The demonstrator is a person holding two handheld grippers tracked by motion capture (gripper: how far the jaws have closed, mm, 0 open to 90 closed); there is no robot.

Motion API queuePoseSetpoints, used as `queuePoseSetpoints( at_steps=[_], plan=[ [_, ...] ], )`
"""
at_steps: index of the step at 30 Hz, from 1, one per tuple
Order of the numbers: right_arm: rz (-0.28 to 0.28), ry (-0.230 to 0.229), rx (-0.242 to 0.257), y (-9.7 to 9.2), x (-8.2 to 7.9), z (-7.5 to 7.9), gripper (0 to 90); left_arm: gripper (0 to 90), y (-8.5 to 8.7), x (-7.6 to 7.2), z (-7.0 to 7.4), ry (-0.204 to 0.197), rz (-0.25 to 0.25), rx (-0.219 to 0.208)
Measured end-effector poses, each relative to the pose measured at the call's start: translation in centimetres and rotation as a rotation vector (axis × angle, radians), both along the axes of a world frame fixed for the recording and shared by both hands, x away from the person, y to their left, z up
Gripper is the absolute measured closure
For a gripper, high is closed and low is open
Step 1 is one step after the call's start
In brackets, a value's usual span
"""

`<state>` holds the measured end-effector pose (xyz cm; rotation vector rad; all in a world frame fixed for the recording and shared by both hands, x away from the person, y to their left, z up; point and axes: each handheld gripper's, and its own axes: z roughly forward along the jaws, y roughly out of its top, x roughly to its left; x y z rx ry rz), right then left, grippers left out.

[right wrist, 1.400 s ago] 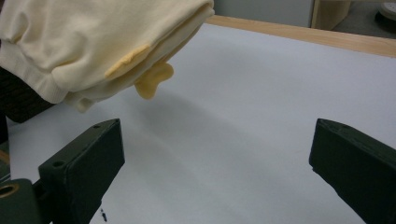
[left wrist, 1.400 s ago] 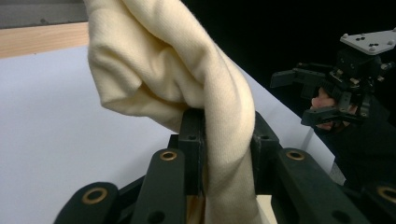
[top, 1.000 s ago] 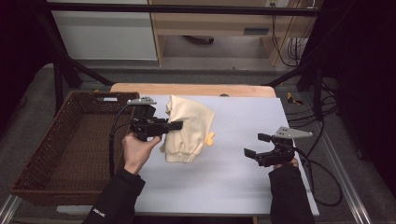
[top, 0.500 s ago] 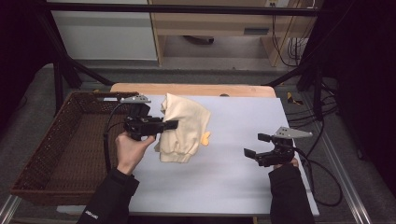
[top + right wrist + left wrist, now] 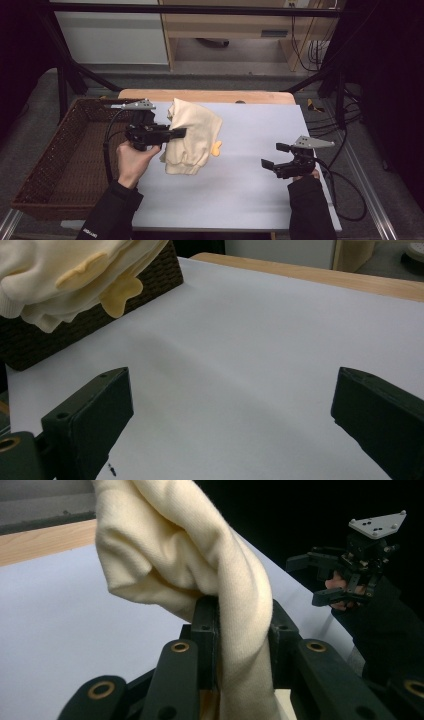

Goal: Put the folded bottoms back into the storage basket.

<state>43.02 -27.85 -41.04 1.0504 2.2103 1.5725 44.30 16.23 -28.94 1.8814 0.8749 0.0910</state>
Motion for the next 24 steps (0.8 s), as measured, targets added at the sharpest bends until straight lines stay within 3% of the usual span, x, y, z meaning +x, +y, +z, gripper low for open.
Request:
queuePoseSetpoints(
  at_steps=[24],
  plan=[
    [-0.001, 0.000, -0.002, 0.0, 0.0, 0.0, 3.5, 71.6, 4.1, -0.9, 1.8, -0.016, 0.046, -0.015]
  ],
)
